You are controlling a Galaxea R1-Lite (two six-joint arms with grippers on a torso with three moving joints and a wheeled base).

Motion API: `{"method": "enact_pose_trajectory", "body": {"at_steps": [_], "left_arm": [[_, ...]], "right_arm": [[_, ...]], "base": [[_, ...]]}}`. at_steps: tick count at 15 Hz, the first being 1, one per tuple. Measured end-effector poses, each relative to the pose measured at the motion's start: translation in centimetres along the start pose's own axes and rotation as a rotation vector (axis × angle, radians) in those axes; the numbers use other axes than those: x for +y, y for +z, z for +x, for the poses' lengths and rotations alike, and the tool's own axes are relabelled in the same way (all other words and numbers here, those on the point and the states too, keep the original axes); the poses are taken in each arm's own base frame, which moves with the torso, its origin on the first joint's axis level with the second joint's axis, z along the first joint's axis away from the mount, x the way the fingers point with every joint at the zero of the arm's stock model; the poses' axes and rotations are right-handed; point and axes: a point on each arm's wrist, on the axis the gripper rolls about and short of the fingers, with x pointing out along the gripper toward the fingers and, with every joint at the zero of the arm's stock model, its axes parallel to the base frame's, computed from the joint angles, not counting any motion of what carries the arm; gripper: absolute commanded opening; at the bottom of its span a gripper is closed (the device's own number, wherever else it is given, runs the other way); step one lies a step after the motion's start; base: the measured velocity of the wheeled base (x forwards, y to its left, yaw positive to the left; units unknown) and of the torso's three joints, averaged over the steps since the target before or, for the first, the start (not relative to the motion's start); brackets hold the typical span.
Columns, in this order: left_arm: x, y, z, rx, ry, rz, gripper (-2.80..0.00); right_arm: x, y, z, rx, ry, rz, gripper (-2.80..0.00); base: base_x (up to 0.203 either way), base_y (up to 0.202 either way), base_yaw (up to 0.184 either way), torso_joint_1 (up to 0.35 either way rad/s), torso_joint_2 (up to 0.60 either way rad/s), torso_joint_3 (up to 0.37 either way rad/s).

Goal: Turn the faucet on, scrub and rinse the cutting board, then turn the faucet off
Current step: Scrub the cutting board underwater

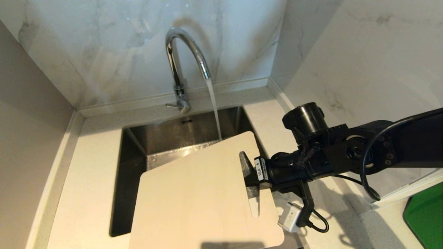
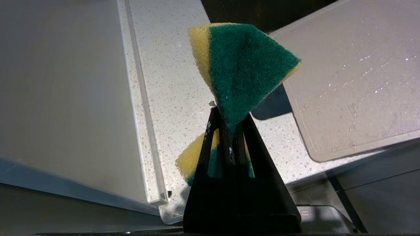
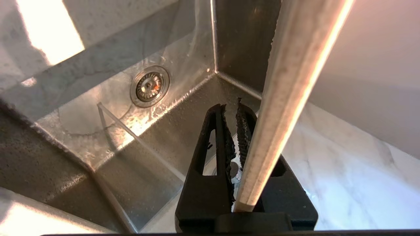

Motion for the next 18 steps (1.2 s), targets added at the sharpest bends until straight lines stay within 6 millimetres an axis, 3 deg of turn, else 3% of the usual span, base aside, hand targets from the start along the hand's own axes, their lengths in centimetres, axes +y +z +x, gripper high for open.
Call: {"method": "enact_pose_trajectory", "body": {"at_steps": [4, 7, 9, 12, 18], "left_arm": [[0.0, 0.8, -0.3, -0.023, 0.001, -0.015, -2.8], [0.0, 6.5, -1.7, -0.134, -0.004, -0.064, -2.8], [0.0, 10.3, -1.6, -0.147, 0.003, -0.068, -2.8], [0.2, 14.3, 0.5, -0.089, 0.061, -0.04, -2.8], [0.0, 18.5, 6.0, 0.042, 0.071, -0.009, -2.8]], "right_arm": [[-0.2, 0.1, -0.3, 0.006, -0.002, -0.004, -2.8], [-0.5, 0.1, -0.7, 0.015, -0.005, -0.009, -2.8], [-0.6, 0.1, -0.9, 0.02, -0.007, -0.012, -2.8], [-0.8, 0.1, -1.1, 0.026, -0.011, -0.016, -2.8], [-0.9, 0.1, -1.3, 0.026, -0.026, -0.02, -2.8]], "base": [[0.0, 0.0, 0.0, 0.0, 0.0, 0.0], [0.0, 0.0, 0.0, 0.0, 0.0, 0.0], [0.0, 0.0, 0.0, 0.0, 0.0, 0.0], [0.0, 0.0, 0.0, 0.0, 0.0, 0.0], [0.0, 0.0, 0.0, 0.0, 0.0, 0.0]]}}
